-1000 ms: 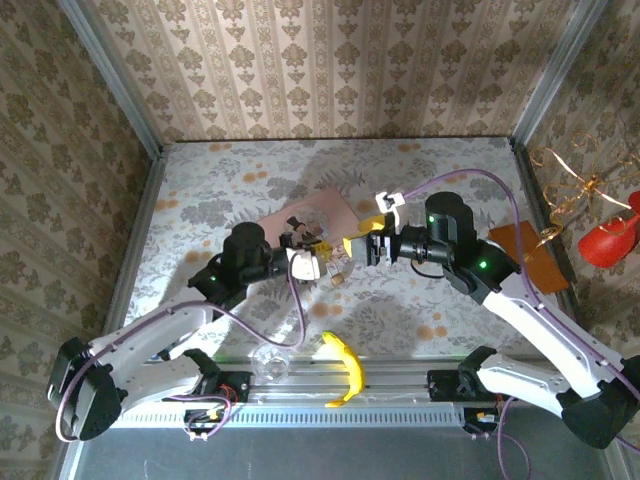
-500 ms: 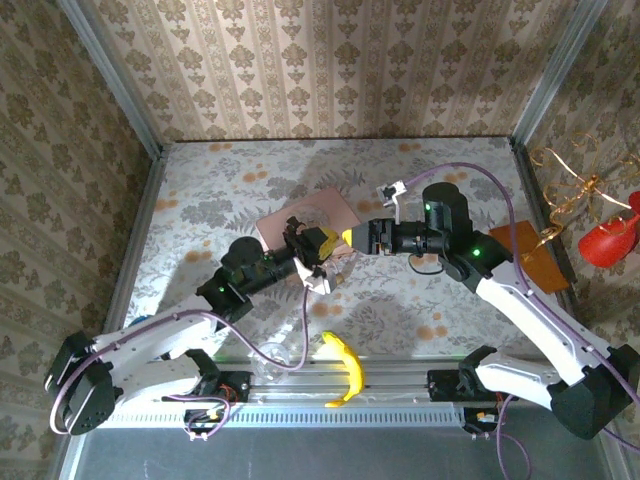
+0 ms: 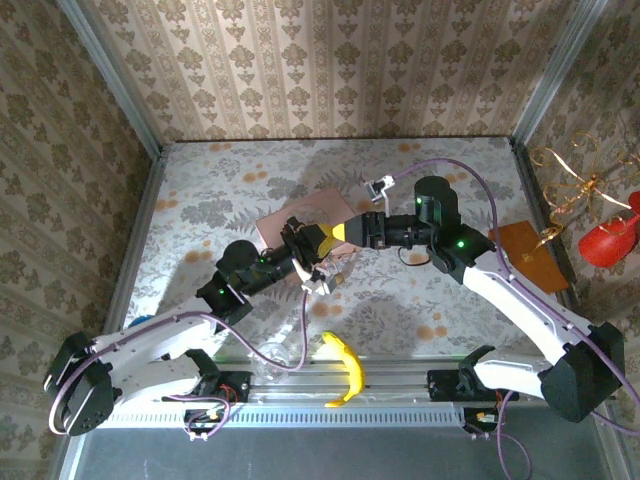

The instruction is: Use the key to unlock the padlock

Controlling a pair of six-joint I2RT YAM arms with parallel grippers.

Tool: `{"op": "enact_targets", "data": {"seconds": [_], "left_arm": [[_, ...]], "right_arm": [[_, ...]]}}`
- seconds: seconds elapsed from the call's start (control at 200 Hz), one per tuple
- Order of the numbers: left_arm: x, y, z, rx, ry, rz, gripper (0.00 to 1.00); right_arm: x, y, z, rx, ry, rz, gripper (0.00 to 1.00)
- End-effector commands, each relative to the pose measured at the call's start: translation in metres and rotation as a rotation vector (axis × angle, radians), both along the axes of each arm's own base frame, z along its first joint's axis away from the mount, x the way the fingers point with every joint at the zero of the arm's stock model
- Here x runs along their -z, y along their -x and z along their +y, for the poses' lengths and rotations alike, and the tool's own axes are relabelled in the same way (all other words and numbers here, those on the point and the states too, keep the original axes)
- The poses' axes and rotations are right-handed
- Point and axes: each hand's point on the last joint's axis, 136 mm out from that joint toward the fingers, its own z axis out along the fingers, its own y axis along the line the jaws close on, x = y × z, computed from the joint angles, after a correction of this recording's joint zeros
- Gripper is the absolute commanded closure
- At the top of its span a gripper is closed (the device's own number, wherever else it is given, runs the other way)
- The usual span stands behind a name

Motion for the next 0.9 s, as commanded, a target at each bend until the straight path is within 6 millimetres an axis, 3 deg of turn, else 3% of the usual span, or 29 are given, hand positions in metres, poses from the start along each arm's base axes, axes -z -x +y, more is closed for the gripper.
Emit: {"op": "enact_targets", "data": {"seconds": [0.0, 0.27, 0.895], "left_arm": [[-0.017, 0.005, 0.001, 0.012, 0.041, -0.027, 1.00], [-0.014, 0.002, 0.001, -0.001, 0.034, -0.019, 1.00], [-0.013, -0.004, 0.007, -0.031, 0.025, -0.007, 1.00]], "right_arm": [[-0.015, 0.006, 0.004, -0.053, -0.056, -0.021, 0.54], [-0.013, 0.007, 0.004, -0.051, -0.054, -0.022, 0.69], [-0.006, 0.009, -0.010, -0.004, 0.018, -0.036, 0.79]]}}
